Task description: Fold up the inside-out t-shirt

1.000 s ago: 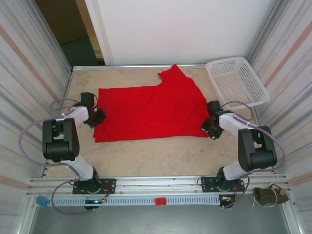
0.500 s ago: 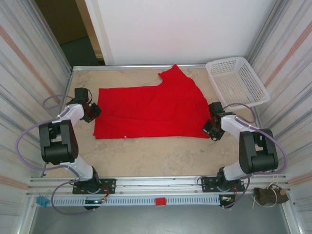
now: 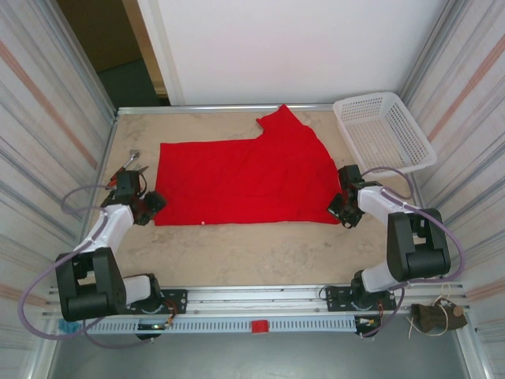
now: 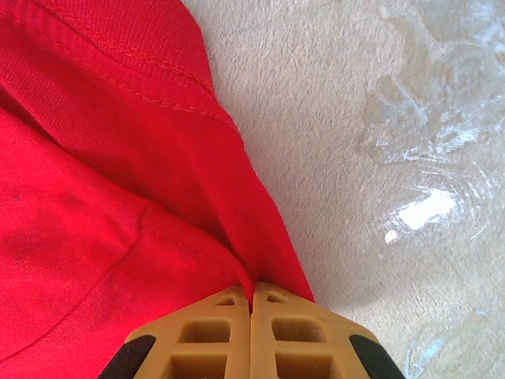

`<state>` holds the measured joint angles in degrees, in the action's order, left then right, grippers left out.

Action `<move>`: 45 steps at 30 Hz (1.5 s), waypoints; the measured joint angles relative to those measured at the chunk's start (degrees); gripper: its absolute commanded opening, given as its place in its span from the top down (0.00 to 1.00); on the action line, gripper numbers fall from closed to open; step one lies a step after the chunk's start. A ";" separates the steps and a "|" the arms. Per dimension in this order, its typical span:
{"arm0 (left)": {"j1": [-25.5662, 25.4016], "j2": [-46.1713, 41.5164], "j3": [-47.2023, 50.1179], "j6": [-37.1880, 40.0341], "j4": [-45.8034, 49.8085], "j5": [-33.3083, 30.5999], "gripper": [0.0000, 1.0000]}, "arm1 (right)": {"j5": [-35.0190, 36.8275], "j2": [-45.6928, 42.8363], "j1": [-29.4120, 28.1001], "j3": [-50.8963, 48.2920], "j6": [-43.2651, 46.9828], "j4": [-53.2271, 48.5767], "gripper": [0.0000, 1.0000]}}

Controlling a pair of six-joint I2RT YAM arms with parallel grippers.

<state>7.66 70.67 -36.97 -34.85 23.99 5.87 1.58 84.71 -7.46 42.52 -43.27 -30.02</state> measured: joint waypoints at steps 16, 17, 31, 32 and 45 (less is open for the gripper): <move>-0.61 -2.91 8.44 -4.87 -2.75 1.81 1.00 | 0.04 -8.52 0.11 -0.04 0.46 -4.15 1.00; -0.66 -5.66 9.99 -5.81 -2.25 1.79 1.00 | 0.04 -10.75 0.11 -1.18 0.26 -4.35 1.00; -0.48 -25.51 13.42 -11.98 12.13 -2.62 0.47 | 0.17 -21.07 0.35 -4.04 0.09 -13.07 0.69; -0.48 -24.72 11.56 -11.32 12.55 -2.95 0.46 | 0.09 -20.24 0.39 -2.01 0.70 -13.49 0.69; -1.22 1.51 -6.05 0.22 5.70 0.35 0.45 | -8.17 13.46 0.42 28.20 16.85 -7.56 0.67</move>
<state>6.44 72.18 -43.03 -34.63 29.69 6.22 -6.59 98.17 -7.05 70.72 -26.41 -37.58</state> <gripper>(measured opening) 0.553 0.331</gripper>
